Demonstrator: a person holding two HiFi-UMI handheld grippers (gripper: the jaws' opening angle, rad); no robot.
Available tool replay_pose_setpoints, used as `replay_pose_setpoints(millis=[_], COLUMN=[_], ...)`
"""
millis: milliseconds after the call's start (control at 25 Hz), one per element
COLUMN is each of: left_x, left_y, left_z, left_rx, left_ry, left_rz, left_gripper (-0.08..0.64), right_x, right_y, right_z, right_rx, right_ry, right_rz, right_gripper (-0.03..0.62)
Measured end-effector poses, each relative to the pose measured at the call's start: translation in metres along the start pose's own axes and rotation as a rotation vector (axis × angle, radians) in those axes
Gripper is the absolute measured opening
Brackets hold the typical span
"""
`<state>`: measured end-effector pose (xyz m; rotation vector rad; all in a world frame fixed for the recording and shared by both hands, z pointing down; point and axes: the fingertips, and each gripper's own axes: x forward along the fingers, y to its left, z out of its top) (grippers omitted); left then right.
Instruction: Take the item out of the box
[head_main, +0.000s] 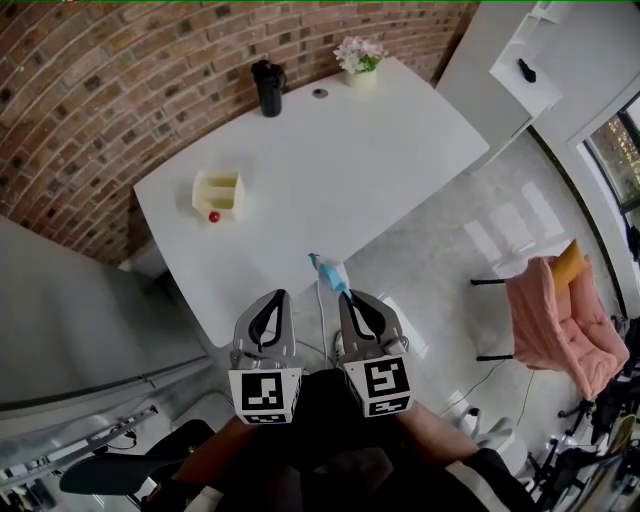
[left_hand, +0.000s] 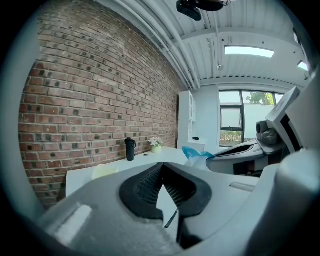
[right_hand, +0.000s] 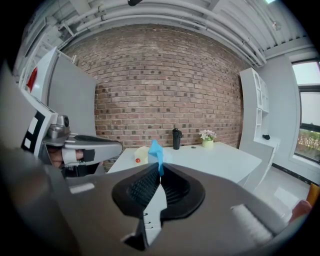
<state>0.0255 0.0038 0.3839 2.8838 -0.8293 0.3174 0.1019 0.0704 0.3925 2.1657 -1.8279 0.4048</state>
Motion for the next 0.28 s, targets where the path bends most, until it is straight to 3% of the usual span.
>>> replay_pose_setpoints(millis=[280], left_x=[-0.0031], left_y=[0.0002], left_z=[0.0002], left_rx=[-0.003], left_ry=[-0.010], left_rz=[-0.003], left_gripper=[0.005], right_x=[-0.0030], right_y=[0.0000], right_z=[0.0002], right_rx=[0.004], right_ry=[-0.008], right_rz=[-0.009], right_gripper=[0.008])
